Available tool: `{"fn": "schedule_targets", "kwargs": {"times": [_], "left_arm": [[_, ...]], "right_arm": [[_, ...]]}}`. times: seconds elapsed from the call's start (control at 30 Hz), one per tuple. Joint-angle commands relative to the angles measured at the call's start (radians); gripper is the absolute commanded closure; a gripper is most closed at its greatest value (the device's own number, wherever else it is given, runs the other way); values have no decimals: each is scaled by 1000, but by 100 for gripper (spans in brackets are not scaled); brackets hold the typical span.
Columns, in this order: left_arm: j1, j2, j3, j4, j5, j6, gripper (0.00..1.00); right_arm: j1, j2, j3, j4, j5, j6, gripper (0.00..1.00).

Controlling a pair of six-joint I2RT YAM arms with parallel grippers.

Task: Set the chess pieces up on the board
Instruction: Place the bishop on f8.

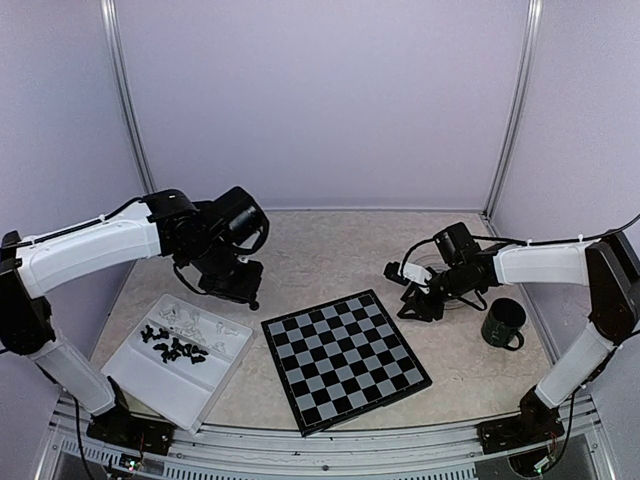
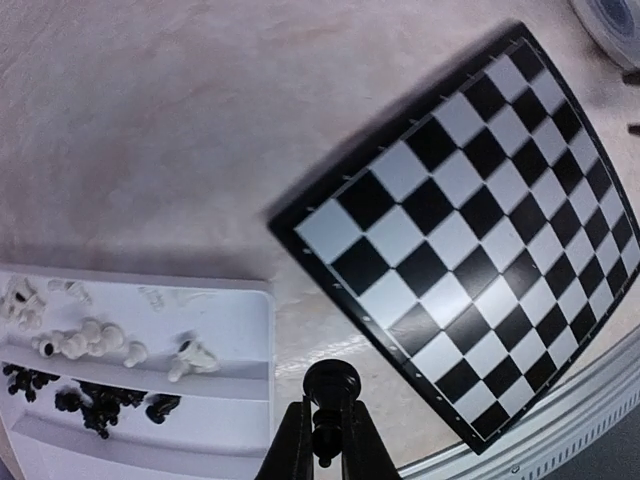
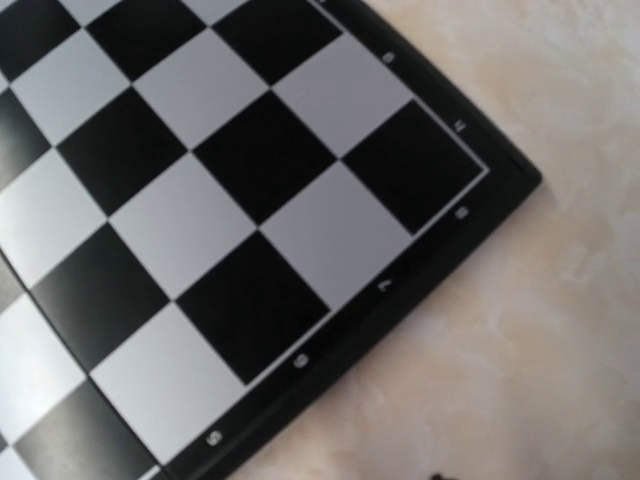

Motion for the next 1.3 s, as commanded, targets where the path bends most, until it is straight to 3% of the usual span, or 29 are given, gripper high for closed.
{"fn": "schedule_targets", "kwargs": {"times": [0.0,0.37,0.67,1.27], "left_arm": [[-205,147,132,30,7,55,95],[-404,412,274,95,154,184,92],[-448,537,338,92,207,221,92],[-472,589,353,33,224,235,92]], "right_arm": [[3,-24,0,25,23,12,54],[-6,-27,-11,47,71,3,54],[-13,-41,-22,65,123,-6,54],[-13,-32,-22,64,141,-17,54]]}}
